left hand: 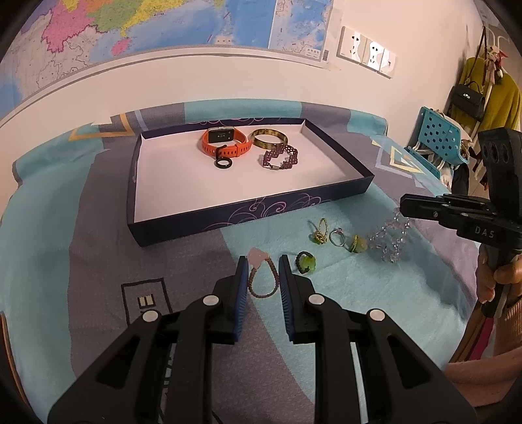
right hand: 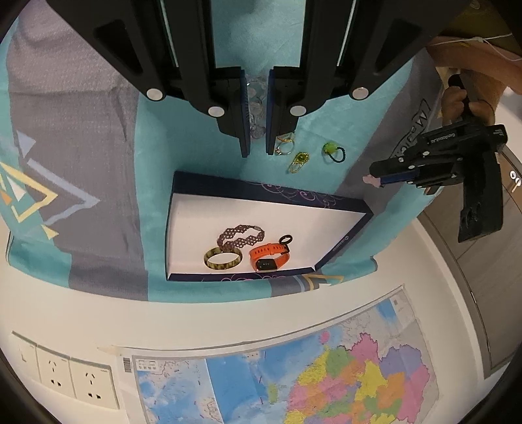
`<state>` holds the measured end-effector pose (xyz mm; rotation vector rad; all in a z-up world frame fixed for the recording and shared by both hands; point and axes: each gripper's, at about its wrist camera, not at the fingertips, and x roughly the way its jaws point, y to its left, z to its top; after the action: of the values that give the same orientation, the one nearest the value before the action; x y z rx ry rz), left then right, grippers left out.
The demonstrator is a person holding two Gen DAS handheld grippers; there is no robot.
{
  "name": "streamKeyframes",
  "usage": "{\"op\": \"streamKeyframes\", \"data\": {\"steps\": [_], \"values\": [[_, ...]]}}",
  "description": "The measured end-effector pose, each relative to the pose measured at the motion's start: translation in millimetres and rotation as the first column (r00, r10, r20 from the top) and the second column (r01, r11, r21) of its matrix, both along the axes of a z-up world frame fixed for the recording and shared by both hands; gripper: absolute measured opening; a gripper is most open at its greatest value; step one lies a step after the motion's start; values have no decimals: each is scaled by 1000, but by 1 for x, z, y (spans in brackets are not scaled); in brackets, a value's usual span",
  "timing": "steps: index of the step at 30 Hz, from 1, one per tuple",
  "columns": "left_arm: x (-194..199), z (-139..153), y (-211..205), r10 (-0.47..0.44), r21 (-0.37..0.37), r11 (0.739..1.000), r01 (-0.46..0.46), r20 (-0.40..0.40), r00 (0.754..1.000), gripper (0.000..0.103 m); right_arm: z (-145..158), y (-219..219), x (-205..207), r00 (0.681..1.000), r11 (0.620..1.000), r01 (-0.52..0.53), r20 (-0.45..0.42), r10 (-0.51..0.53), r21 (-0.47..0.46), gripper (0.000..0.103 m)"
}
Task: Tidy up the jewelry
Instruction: 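Carry the crystal bracelet with the right gripper while the left gripper carries the pink ring into the box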
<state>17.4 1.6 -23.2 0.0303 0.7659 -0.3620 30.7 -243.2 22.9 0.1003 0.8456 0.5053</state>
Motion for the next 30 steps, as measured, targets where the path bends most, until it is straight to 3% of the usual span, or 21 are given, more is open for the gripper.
{"op": "streamKeyframes", "data": {"steps": [12,30], "values": [[8,17,-2,-6,12,1000,6,51,999,19,43,4,9,993,1000,-12,115,9,28,8],[61,32,-9,0,35,999,-3,65,998,19,70,38,63,982,997,-74,176,68,31,8]]}}
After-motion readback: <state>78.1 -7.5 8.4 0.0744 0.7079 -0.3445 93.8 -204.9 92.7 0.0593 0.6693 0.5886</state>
